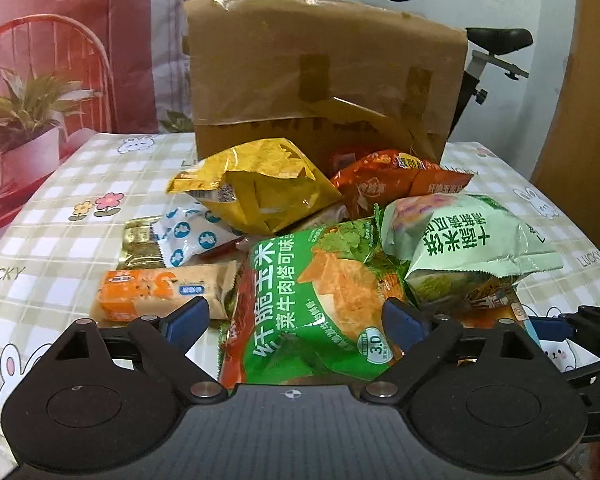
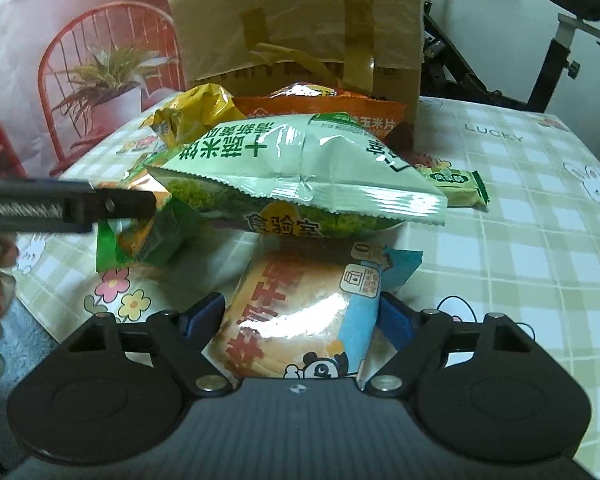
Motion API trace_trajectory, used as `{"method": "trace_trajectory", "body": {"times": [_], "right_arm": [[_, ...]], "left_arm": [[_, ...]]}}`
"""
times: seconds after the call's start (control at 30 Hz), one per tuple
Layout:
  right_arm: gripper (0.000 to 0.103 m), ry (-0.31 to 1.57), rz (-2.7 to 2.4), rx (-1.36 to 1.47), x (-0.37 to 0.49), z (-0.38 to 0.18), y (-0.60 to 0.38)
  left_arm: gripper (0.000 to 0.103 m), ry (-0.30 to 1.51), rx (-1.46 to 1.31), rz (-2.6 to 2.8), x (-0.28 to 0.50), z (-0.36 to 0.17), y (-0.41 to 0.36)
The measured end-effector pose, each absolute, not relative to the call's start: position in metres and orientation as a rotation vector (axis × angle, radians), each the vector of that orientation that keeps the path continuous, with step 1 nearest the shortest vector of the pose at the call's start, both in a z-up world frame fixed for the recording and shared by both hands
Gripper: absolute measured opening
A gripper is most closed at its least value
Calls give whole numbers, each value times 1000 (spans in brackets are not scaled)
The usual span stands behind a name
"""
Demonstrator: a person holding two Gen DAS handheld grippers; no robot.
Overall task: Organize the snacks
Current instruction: 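Grasp the green corn-snack bag with left tool while right tool grasps the bread bun packet, then lift the green corn-snack bag with left tool and drop it into the box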
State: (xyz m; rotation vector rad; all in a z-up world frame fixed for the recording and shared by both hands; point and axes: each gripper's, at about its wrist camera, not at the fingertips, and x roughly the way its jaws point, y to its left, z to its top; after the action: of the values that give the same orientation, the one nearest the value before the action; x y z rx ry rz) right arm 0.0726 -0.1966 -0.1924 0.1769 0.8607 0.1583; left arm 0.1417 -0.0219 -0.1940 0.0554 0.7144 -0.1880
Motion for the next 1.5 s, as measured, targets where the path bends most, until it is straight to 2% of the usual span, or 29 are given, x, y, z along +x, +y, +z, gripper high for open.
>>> {"method": "trace_trajectory", "body": {"times": [0.53,0.7,0.8,1.0,1.5], "right_arm": [[85,871,173,252,73,-200,-207],[85,882,165,263,79,-202,-208],[82,886,176,258,79,-200,-208],[77,886,199,252,72,-194,-208],[76,900,-29,242,40,-184,-251]], "left_arm": [[97,735,56,-182,146,-218,-25],[83,698,123,-178,134,-215,-30],[80,663,146,-166,123,-208,-29],[80,607,130,-150,105,-186,-23],[80,576,49,-47,94,-165,0]]}}
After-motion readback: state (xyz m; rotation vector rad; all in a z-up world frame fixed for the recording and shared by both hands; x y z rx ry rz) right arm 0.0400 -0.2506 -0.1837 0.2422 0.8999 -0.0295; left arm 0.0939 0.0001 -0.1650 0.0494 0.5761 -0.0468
